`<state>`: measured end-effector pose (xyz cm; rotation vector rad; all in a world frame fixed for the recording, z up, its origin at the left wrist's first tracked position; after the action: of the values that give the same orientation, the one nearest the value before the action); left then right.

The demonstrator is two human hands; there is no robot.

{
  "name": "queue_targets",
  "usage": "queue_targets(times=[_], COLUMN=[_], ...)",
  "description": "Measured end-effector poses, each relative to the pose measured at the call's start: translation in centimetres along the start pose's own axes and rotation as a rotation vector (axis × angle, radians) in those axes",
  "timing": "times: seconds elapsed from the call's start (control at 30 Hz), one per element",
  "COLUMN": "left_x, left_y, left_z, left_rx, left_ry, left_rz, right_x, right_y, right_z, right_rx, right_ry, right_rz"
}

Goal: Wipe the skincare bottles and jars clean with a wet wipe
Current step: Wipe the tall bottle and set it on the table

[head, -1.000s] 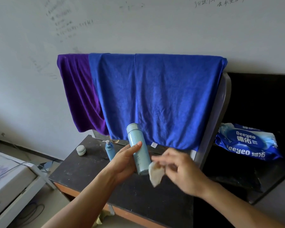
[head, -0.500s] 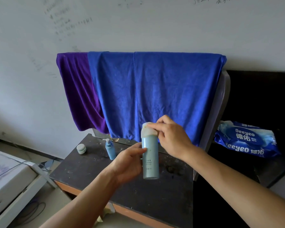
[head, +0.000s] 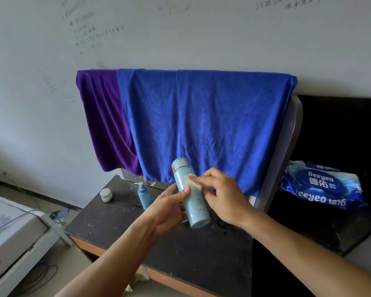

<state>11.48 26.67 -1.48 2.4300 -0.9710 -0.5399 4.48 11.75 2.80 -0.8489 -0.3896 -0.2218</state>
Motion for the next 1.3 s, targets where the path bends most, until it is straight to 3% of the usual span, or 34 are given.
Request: queue_targets(times=[0.17,0.3,0.47,0.6,0.73,0.8,0.83,0.9,0.93,0.97,1.03,1.13,1.23,1.3], left_x=[-0.4,-0.1,0.3,0.2,-0.9,-1.6,-2.0,-2.4,-2.7,-2.9,-2.5,-1.4,-1.0,-1.0], left_y=[-1.3,-0.7,0.9,1.5,1.2,0.4,0.0,-1.3,-1.3,-1.0,-0.3,0.3,-0.2,-0.5], left_z=[-0.4,0.3,0.6,0.5,-0.4,-0.9,-1.3,-1.9,-2.2,-2.2,-2.2,-2.4,-2.0,-1.7], left_rx=[0.018,-0.019,-0.053,-0.031,0.046,0.23,0.437,1.107,1.432,1.676,1.977,2.175,2.041,1.931], left_ry=[0.02,0.068,0.149,0.145,0.057,0.058,0.114,0.38,0.596,0.789,0.897,0.735,0.587,0.587], left_rz=[-0.261,-0.368,-0.429,-0.417,-0.227,-0.16,-0.202,-0.434,-0.493,-0.465,-0.327,-0.189,-0.1,-0.1], right_x=[-5.1,-3.8,-3.6,-4.2,-4.1,-3.9,-3.8,-3.7,-3.7,-3.6,-3.4,-3.2,-3.1,-3.1], right_y=[0.3,0.5,2.7,3.4,2.7,1.6,1.1,0.4,0.2,0.2,0.2,0.0,-0.4,-0.8], right_z=[-1.0,-2.5,-1.5,-1.9,-1.7,-2.1,-2.3,-2.9,-3.1,-3.2,-3.1,-2.7,-2.5,-2.3], right_rx=[0.066,0.179,0.253,0.267,0.451,0.581,0.647,0.754,0.772,0.765,0.701,0.588,0.514,0.456], right_ry=[-0.018,0.196,0.269,0.265,0.326,0.403,0.443,0.506,0.525,0.533,0.517,0.412,0.346,0.301], right_rz=[0.2,-0.07,-0.03,-0.074,-0.136,-0.163,-0.165,-0.146,-0.133,-0.117,-0.085,-0.04,0.05,0.097])
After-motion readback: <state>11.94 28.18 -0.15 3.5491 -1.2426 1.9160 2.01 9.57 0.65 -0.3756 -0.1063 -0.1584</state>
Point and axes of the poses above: each hand's wrist, its own x-axis towards the middle knuckle, its own y-axis out of the palm, z = x × y, the point moved 1 cm from there along x, towards the middle knuckle, and after that the axes turned 3 degrees about -x, right-handed, at the moved point
